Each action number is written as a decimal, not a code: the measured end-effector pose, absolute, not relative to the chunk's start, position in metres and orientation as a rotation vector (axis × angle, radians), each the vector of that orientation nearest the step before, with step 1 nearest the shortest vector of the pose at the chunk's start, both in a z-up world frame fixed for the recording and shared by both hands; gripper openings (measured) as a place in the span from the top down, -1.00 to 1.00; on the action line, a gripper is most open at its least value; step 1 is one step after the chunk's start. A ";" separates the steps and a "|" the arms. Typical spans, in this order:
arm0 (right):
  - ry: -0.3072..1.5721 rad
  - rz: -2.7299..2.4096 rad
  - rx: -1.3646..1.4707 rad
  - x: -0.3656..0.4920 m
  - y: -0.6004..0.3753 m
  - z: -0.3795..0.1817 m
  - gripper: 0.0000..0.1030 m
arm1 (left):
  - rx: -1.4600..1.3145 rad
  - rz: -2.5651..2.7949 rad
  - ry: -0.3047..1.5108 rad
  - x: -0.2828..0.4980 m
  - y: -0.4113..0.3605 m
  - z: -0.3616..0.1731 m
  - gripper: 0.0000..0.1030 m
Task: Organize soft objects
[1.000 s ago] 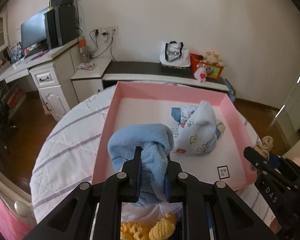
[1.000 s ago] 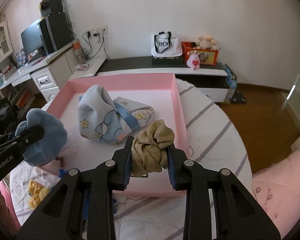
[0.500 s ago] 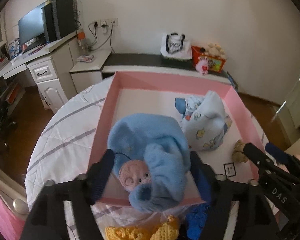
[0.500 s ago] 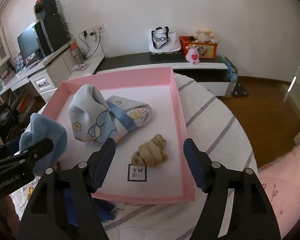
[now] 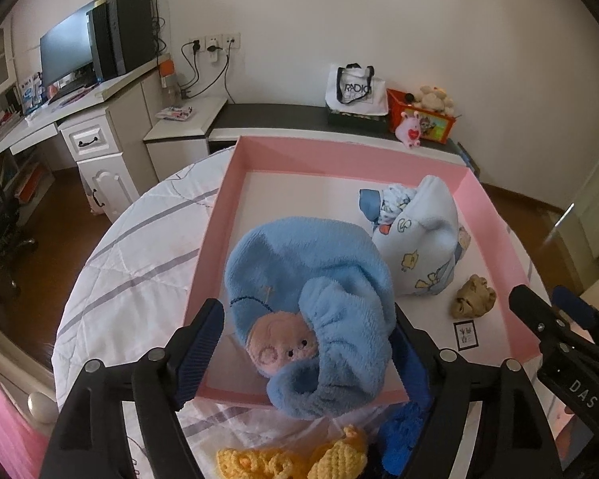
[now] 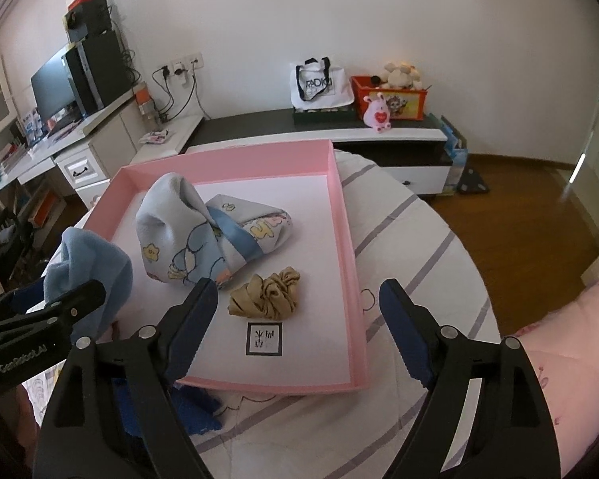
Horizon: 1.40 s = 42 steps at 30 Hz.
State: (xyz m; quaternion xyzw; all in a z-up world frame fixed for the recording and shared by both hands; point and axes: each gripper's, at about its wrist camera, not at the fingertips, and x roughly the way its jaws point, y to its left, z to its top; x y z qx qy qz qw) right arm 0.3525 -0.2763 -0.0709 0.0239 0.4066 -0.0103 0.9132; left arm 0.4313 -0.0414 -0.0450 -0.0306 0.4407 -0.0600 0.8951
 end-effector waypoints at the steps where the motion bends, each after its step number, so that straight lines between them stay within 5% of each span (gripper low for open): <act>1: 0.839 -0.020 0.048 0.352 -0.276 -0.071 -0.58 | -0.063 -0.124 0.913 0.430 -0.041 -0.045 -0.49; 12: 0.817 -0.024 0.009 0.331 -0.264 -0.060 -0.79 | -0.059 -0.111 0.889 0.395 -0.030 -0.034 -0.57; 26: 0.719 -0.041 -0.019 0.274 -0.254 -0.025 -1.00 | -0.037 -0.106 0.788 0.321 -0.021 0.000 -0.92; 42: 0.541 -0.018 -0.038 0.194 -0.245 0.032 -1.00 | -0.050 -0.091 0.639 0.226 -0.009 0.052 -1.00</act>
